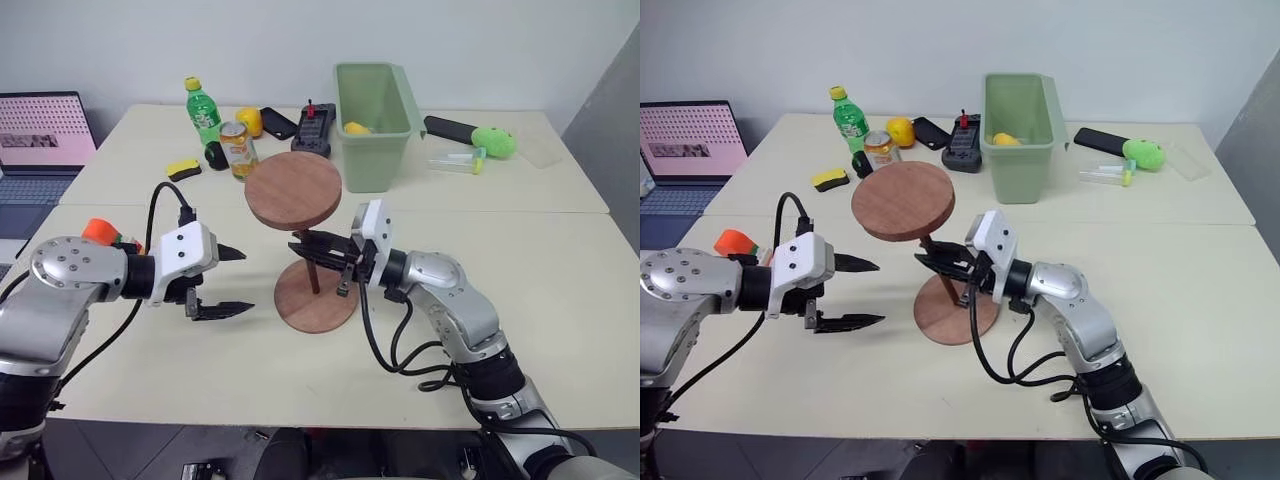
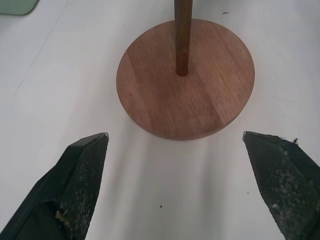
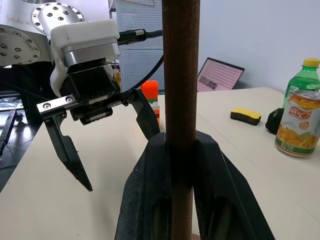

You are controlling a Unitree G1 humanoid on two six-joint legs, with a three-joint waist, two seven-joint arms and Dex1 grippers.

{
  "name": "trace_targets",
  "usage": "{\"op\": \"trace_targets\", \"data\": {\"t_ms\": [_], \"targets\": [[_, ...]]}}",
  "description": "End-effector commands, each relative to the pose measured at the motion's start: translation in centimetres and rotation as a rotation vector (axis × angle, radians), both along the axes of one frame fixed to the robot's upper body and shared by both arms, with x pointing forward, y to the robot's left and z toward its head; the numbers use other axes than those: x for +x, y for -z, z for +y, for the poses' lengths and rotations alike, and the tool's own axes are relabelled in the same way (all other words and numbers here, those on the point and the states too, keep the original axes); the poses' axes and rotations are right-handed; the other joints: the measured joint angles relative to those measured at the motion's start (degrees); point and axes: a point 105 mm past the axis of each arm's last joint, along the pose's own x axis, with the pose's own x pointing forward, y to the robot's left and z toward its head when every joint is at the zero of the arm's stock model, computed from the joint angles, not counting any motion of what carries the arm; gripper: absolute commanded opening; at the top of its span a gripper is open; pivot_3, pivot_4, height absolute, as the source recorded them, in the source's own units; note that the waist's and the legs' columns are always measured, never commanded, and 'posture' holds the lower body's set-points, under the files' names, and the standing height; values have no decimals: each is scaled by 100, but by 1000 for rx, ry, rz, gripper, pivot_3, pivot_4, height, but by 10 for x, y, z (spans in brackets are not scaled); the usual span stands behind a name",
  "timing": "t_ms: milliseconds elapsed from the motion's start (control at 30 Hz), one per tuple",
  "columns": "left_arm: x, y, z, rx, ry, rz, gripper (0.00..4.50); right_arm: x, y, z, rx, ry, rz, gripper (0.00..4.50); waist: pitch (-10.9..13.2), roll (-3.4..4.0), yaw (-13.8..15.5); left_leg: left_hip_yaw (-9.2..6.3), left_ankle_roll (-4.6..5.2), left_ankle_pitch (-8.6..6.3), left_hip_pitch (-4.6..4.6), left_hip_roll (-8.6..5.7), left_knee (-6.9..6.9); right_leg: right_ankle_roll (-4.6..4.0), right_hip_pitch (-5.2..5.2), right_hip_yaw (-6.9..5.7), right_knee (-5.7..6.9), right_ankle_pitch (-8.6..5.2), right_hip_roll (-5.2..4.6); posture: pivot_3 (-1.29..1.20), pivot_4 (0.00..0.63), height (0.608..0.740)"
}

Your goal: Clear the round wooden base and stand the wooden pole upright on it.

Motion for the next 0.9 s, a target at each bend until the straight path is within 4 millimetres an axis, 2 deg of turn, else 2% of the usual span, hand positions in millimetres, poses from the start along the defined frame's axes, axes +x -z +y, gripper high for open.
{"op": "trace_targets", "data": {"t_ms": [33,367,500,767,833,900], "targets": [[1,-3,-1,4,4,-27,4500,6,15,-1,-40,37,50,225,0,0,0,-1,0,0,0,0,0,0,0,0,0,0,0,0,150,740],[0,-2,-1,-11,-2,-20,4500,19,43,-5,-100,121,158,225,-2,-1,0,0,0,0,12,0,-1,0,8,0,2,0,0,0,150,740],[0,-2,-1,-15,-5,-21,4500,16,55,-9,-142,117,167,225,-8,-3,0,-1,0,0,18,0,0,0,14,0,3,0,0,0,150,740],[0,-3,-2,-17,-4,-27,4500,7,34,1,-100,76,144,225,-11,-3,1,-1,1,0,21,0,-1,0,17,0,3,0,0,0,150,740],[1,-4,-4,-20,-1,-32,4500,5,29,3,-91,63,147,926,-10,-3,0,-1,1,-1,21,1,-1,0,16,1,2,0,0,0,150,740],[2,-5,-5,-21,2,-36,4500,3,25,4,-91,52,142,1176,-10,-3,0,-1,1,-1,21,2,-2,0,16,1,2,0,0,0,150,740]]}}
